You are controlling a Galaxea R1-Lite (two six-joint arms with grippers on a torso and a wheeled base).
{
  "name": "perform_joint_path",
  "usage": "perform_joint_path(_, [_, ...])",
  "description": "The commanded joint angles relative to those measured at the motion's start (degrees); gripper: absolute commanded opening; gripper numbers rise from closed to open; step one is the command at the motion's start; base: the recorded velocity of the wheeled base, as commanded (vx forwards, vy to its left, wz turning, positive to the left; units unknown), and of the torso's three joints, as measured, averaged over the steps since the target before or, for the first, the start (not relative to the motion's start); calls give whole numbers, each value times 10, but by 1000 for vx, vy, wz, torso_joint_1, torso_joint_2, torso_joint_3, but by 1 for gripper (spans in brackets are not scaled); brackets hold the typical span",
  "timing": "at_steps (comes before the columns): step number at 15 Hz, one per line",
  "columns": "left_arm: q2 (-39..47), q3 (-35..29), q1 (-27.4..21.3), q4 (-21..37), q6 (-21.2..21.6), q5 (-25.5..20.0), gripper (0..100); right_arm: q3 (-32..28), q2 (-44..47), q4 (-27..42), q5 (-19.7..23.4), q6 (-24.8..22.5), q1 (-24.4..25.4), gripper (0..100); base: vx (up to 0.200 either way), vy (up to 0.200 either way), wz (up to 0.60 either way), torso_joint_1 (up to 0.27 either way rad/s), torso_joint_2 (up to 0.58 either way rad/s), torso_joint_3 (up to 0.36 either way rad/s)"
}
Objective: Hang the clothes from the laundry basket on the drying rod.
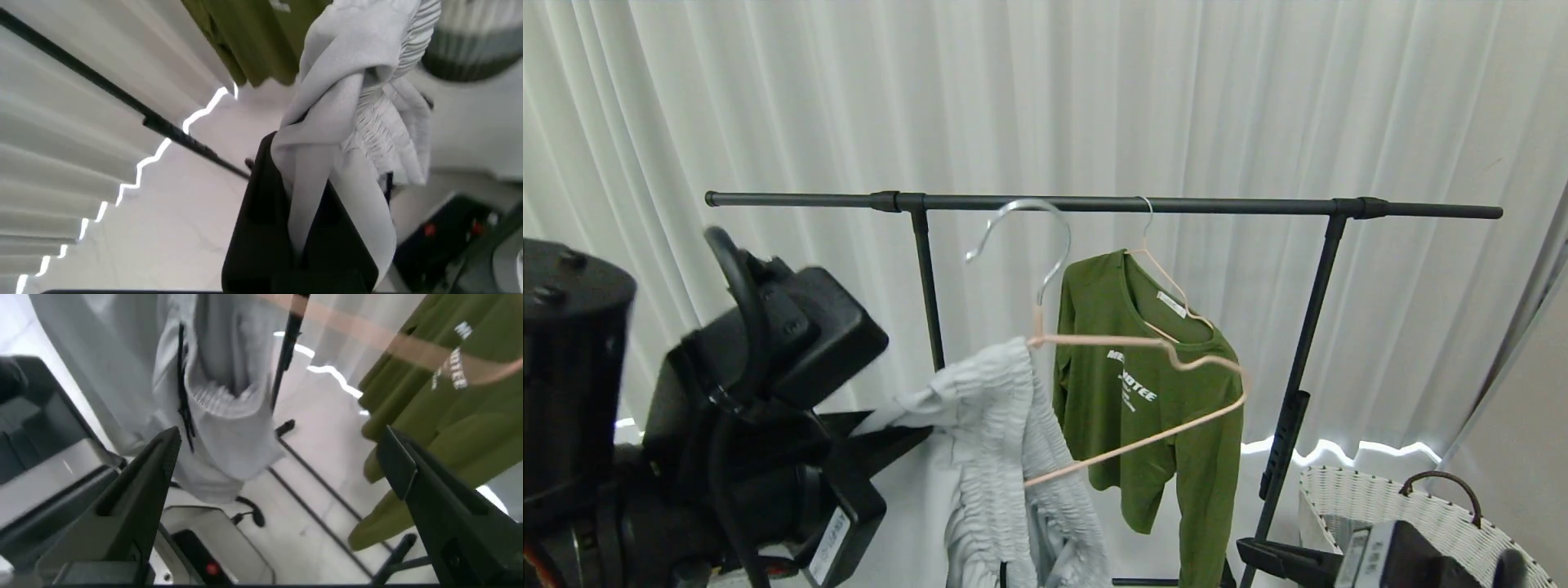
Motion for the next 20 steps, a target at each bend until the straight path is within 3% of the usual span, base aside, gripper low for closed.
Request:
perform_joint_path(1, [0,-12,1,-19,-1,1,0,-55,75,0,0,37,-23,100,0,0,0,0,0,0])
perform_joint_path(5, [4,-14,1,-63,1,1,0,-131,149,-1,-11,103,-100,100,0,0,0,0,0,0])
perform_joint_path(11, [8,-15,17,-77,1,1,0,-108,171,-1,-38,127,-112,100,0,0,0,0,0,0])
perform_joint_path(12, [8,-15,21,-77,1,1,0,-108,173,-1,-43,127,-112,0,0,0,0,0,0,0])
perform_joint_path(20, [9,-12,22,-104,1,0,0,-108,176,-1,-47,127,-112,0,0,0,0,0,0,0])
